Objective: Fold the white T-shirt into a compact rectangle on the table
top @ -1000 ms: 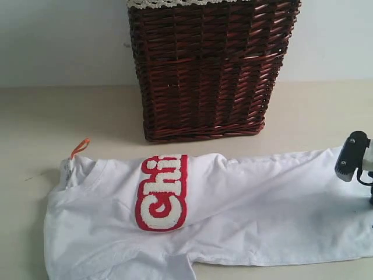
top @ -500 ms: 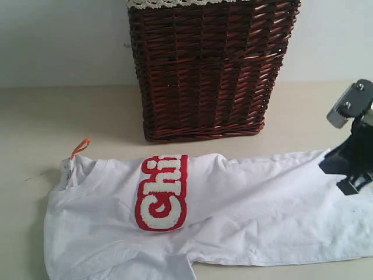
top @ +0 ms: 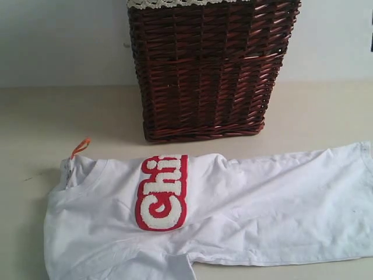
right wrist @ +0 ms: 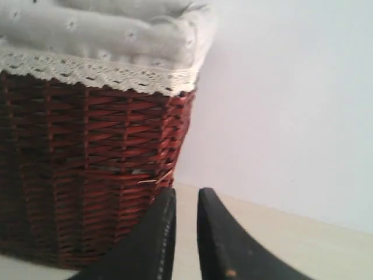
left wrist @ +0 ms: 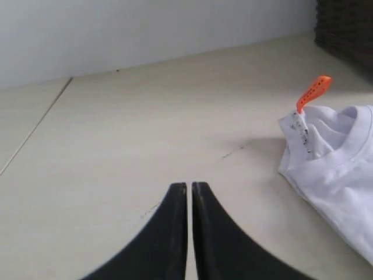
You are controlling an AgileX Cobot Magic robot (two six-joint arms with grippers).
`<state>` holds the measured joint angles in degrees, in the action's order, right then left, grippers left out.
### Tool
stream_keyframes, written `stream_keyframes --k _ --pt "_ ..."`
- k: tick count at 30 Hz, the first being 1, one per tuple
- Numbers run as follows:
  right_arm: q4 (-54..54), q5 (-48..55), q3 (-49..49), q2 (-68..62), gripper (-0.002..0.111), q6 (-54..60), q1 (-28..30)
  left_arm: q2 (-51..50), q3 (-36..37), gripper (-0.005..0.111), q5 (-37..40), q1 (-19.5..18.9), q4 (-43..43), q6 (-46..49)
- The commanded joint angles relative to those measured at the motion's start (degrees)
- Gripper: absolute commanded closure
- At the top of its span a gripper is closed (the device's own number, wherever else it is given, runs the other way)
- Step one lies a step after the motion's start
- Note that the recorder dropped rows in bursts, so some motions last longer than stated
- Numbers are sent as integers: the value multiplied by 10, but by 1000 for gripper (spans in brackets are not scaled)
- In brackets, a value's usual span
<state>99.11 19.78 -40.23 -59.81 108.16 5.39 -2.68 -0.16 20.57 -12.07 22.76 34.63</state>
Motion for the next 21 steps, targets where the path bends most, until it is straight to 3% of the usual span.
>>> stream_keyframes --k 1,5,9,13,21 --pt "8 -85 34 108 89 -43 0 4 2 101 -2 -1 4 1" --pt "8 -93 110 271 87 -44 0 4 2 101 -2 -1 4 1" --pt "8 -93 197 417 76 -44 0 4 2 101 -2 -1 4 1" --pt "8 -95 272 482 63 -44 0 4 2 101 -2 -1 4 1" --pt "8 -91 395 580 62 -44 0 4 2 101 -2 -1 4 1"
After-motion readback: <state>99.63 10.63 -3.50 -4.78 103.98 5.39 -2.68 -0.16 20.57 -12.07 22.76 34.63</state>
